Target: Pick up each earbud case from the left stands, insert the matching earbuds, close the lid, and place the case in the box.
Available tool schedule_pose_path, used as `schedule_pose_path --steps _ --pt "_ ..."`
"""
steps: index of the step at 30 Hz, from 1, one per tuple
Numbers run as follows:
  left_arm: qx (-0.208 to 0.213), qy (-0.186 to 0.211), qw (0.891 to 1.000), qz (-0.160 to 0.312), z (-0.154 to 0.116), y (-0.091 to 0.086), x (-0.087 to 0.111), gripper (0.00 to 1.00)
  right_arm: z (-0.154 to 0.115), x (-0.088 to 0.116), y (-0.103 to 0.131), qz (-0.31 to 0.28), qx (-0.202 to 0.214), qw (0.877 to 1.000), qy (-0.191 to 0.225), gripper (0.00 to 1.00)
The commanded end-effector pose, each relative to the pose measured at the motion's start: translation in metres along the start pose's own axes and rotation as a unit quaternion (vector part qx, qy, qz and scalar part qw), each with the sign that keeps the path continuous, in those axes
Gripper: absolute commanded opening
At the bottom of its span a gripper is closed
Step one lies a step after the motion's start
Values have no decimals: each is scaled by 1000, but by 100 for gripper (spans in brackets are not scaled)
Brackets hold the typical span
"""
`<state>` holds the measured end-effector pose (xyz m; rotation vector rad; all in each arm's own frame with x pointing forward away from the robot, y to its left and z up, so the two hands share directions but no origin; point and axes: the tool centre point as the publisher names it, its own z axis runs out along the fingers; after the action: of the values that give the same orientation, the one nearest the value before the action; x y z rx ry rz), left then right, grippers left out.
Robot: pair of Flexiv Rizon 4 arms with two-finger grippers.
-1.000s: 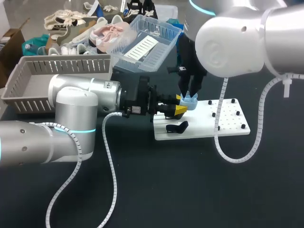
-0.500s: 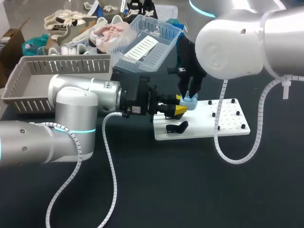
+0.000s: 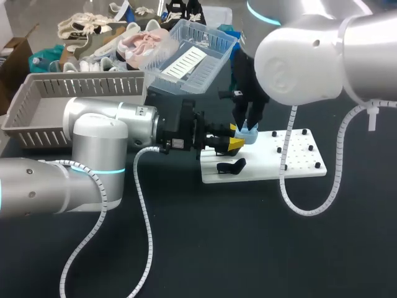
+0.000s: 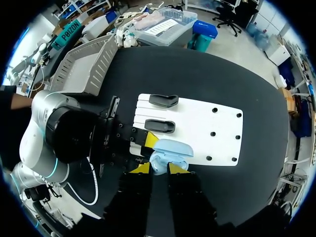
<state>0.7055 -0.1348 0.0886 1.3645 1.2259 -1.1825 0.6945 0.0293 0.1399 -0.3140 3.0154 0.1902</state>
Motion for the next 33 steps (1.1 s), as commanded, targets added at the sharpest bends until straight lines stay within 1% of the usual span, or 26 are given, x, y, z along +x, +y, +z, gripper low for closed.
schedule_pose_path --steps 1,3,5,6,15,20,22,24,25,33 --pt "-1 -1 1000 1 0 0 0 0 2 -1 1 0 3 1000 -2 0" --pt "-1 -1 1000 1 0 0 0 0 2 -1 1 0 4 1000 -2 1" --pt "-1 -1 1000 1 0 0 0 0 1 -2 1 0 5 1000 -3 22" --pt "-1 -1 1000 1 0 0 0 0 1 -2 1 -1 6 1000 -3 22" --pt "-1 -1 1000 1 0 0 0 0 0 -1 3 -2 8 1000 -5 19" --pt "-1 -1 1000 1 0 0 0 0 0 0 4 -2 10 1000 -5 22" --pt "-1 -1 1000 1 0 0 0 0 0 1 4 -2 13 1000 -5 27" --pt "-1 -1 1000 1 0 0 0 0 0 1 3 0 17 1000 -7 42" --pt "-1 -1 1000 1 0 0 0 0 0 2 3 0 17 1000 -7 44" --pt "-1 -1 1000 1 0 0 0 0 -8 5 4 2 14 1000 -14 44"
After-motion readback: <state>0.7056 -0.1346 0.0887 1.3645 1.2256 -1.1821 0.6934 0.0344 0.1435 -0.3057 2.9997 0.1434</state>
